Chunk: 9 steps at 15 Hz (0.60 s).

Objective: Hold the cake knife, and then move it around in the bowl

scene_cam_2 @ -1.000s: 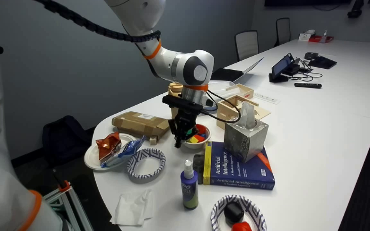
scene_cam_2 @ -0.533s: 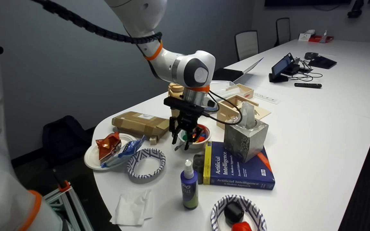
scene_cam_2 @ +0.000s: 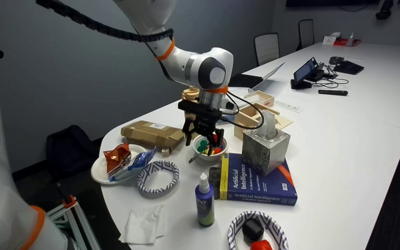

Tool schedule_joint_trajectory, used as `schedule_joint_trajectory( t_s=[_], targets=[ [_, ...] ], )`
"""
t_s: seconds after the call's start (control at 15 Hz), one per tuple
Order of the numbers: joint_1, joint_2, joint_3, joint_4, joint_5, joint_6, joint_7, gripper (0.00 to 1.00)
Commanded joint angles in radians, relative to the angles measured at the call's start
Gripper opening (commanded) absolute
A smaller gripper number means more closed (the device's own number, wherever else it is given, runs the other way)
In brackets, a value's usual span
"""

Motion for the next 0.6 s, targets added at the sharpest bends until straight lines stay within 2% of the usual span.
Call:
schedule_joint_trajectory(
  t_s=[0.0,0.27,0.53],
  targets=[
    [-0.030,-0.120,0.004,-0.057,0.092,0.069,-0.058,1.00],
    [-0.045,-0.244,-0.015,-0.112,0.151,0.195,-0.077,1.00],
    [-0.040,-0.322,-0.039,-0.150,0.150,0.263,-0.076,1.00]
  ],
)
